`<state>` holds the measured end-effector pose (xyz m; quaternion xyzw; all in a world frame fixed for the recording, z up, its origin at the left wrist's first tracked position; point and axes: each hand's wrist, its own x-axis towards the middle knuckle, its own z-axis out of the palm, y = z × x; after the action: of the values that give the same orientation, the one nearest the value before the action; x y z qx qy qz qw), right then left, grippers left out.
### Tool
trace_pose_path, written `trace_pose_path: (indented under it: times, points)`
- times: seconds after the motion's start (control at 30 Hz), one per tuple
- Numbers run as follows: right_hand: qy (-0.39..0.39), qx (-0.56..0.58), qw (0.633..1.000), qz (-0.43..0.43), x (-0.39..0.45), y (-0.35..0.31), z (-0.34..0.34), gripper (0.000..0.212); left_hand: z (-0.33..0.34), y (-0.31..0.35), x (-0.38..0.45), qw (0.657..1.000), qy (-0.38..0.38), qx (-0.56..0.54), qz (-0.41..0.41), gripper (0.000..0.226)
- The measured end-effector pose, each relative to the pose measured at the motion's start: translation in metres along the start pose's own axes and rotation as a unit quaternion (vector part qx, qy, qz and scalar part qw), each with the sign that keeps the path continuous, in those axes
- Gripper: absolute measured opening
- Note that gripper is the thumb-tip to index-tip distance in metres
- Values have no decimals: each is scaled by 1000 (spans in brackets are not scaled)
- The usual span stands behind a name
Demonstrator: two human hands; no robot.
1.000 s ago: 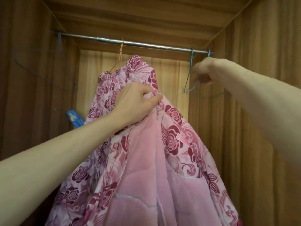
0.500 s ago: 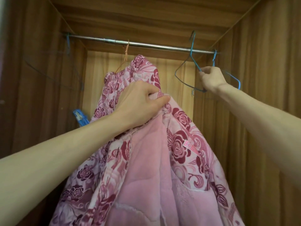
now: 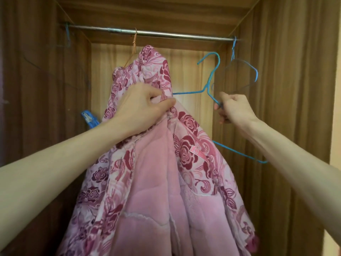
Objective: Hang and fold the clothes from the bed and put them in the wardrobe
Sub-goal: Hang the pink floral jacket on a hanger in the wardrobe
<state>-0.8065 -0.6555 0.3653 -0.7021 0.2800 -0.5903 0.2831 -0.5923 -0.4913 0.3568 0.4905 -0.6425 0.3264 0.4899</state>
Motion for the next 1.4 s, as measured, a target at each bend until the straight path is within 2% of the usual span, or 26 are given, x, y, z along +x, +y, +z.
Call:
trace_pose_path:
  times: [0.13,0.23,0.4,0.5,0.63,0.77,0.87,0.97,1.07,1.23,1.4]
  points:
    - [-10,77,996,47,-36,1,-6,28,-11,5,-16,1000,-2,-2,-5,66]
    - [-34,112,992,45,-62,3,-14,21,-18,13,-31,1000,-9,-8,2,65]
    - [-78,16,997,19,-81,9,-15,28,-27,13,-58,999,-41,-6,-18,66]
    - [-54,-80,994,-55,-96,19,-15,33,-35,10,-75,998,-48,4,-38,67]
    - [16,-130,985,-110,-126,36,-29,31,-48,4,-96,997,-50,21,-62,65]
    - [39,-71,986,-147,-150,46,-52,27,-66,2,-118,995,-56,30,-83,62]
    - [45,98,990,-90,-170,47,-63,29,-81,5,-135,992,-58,54,-97,63]
    - [-35,235,971,-17,-189,44,-64,28,-91,1,-153,988,-66,76,-117,64]
    - [-140,266,953,30,-205,37,-57,26,-98,-2,-165,982,-80,98,-138,70]
    - [-272,171,947,20,-224,31,-45,24,-111,2,-168,982,-86,89,-145,67]
    - [-321,75,944,-6,-230,28,-31,27,-115,3,-165,978,-98,107,-149,63]
